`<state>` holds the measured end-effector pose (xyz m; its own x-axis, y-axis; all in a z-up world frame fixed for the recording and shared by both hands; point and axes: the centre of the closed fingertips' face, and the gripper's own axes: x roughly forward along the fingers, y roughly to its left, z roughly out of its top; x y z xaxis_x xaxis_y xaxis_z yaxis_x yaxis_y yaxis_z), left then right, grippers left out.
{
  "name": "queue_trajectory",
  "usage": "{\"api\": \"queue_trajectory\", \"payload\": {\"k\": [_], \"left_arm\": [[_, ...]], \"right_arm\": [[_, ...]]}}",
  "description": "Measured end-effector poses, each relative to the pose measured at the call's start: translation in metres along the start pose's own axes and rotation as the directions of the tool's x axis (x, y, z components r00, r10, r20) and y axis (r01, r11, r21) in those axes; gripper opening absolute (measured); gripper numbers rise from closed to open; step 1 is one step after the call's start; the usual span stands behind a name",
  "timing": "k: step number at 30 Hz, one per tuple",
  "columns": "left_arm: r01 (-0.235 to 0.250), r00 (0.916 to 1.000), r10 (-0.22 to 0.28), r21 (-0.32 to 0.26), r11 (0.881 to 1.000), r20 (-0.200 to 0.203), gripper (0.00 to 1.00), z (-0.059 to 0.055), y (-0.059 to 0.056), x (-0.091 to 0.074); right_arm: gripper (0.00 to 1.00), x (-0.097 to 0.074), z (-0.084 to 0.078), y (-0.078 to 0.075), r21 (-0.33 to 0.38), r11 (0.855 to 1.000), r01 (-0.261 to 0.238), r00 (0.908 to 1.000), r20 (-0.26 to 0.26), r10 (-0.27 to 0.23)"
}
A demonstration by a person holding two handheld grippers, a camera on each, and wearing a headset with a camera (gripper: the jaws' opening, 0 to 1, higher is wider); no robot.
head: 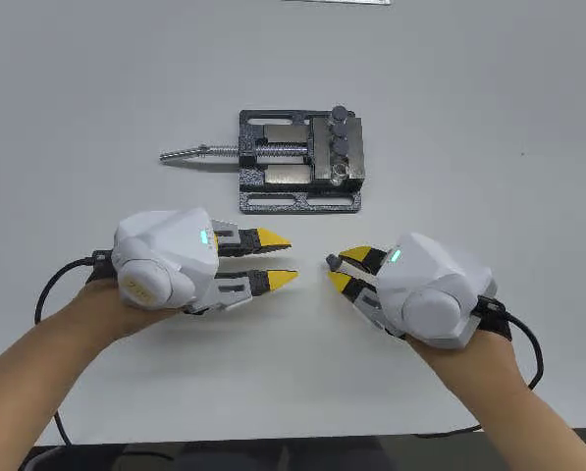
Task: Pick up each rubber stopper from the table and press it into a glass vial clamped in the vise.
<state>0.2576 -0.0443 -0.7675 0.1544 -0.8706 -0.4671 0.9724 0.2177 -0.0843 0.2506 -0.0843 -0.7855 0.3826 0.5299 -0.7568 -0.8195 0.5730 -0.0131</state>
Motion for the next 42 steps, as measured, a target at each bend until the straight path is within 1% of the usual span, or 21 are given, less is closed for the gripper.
{"api": "queue_trajectory", "payload": {"k": [7,8,9,11,12,14,15,16,18,19,20,22,26,28,33,37,40,42], "left_arm": [[-0.009,0.9999,0.009,0.024,1.000,0.014,0.14,0.007,0.005,-0.001],[-0.011,0.9998,0.010,0.029,1.000,0.016,0.14,0.007,0.006,-0.001],[-0.011,0.9998,0.011,0.035,0.999,0.018,0.14,0.009,0.007,-0.001],[-0.014,0.9997,0.013,0.044,0.999,0.022,0.13,0.011,0.008,-0.001],[-0.015,0.9996,0.014,0.046,0.999,0.024,0.13,0.012,0.008,-0.001],[-0.018,0.9993,0.016,0.048,0.999,0.033,0.13,0.015,0.010,-0.001],[-0.019,0.9992,0.017,0.049,0.999,0.036,0.13,0.017,0.010,0.000],[-0.021,0.9990,0.019,0.050,0.999,0.040,0.13,0.019,0.011,0.000],[-0.023,0.9986,0.021,0.048,0.999,0.049,0.13,0.023,0.011,0.001],[-0.025,0.9982,0.023,0.045,0.999,0.056,0.13,0.025,0.012,0.002],[-0.027,0.9979,0.024,0.044,0.999,0.060,0.13,0.027,0.012,0.003],[-0.030,0.9971,0.027,0.042,0.999,0.071,0.13,0.032,0.013,0.004],[-0.033,0.9963,0.029,0.044,0.999,0.080,0.13,0.036,0.013,0.006],[-0.033,0.9961,0.030,0.046,0.998,0.083,0.13,0.037,0.013,0.006],[-0.037,0.9955,0.032,0.047,0.998,0.089,0.12,0.040,0.012,0.007],[-0.039,0.9953,0.035,0.045,0.998,0.090,0.12,0.041,0.011,0.007],[-0.036,0.9954,0.032,0.046,0.998,0.091,0.12,0.041,0.010,0.008],[-0.034,0.9951,0.030,0.044,0.998,0.095,0.12,0.043,0.009,0.009]], "right_arm": [[0.12,-0.008,0.012,0.000,-0.063,0.996,-0.061,0.9977,-0.036,0.058],[0.12,-0.010,0.014,0.000,-0.073,0.995,-0.072,0.9967,-0.042,0.069],[0.12,-0.012,0.013,0.002,-0.081,0.991,-0.102,0.9931,-0.066,0.097],[0.12,-0.014,0.016,0.000,-0.096,0.988,-0.118,0.9904,-0.083,0.110],[0.12,-0.016,0.016,0.000,-0.111,0.984,-0.140,0.9861,-0.105,0.128],[0.12,-0.020,0.018,0.001,-0.131,0.976,-0.173,0.9789,-0.133,0.155],[0.12,-0.021,0.019,0.000,-0.139,0.974,-0.181,0.9767,-0.141,0.161],[0.12,-0.024,0.020,0.000,-0.158,0.967,-0.198,0.9716,-0.162,0.173],[0.12,-0.026,0.021,0.001,-0.181,0.959,-0.218,0.9653,-0.185,0.184],[0.12,-0.027,0.021,0.001,-0.191,0.953,-0.234,0.9597,-0.202,0.195],[0.12,-0.027,0.023,0.001,-0.197,0.951,-0.239,0.9582,-0.207,0.198],[0.12,-0.029,0.024,0.003,-0.214,0.941,-0.261,0.9507,-0.226,0.212],[0.12,-0.029,0.029,0.003,-0.241,0.930,-0.279,0.9455,-0.238,0.222],[0.12,-0.030,0.030,0.003,-0.248,0.927,-0.281,0.9452,-0.239,0.222],[0.12,-0.029,0.031,0.005,-0.265,0.917,-0.299,0.9384,-0.256,0.233],[0.12,-0.029,0.033,0.007,-0.278,0.910,-0.307,0.9362,-0.260,0.236],[0.12,-0.029,0.035,0.006,-0.287,0.907,-0.309,0.9358,-0.263,0.235],[0.12,-0.029,0.034,0.005,-0.292,0.904,-0.311,0.9339,-0.270,0.234]]}}
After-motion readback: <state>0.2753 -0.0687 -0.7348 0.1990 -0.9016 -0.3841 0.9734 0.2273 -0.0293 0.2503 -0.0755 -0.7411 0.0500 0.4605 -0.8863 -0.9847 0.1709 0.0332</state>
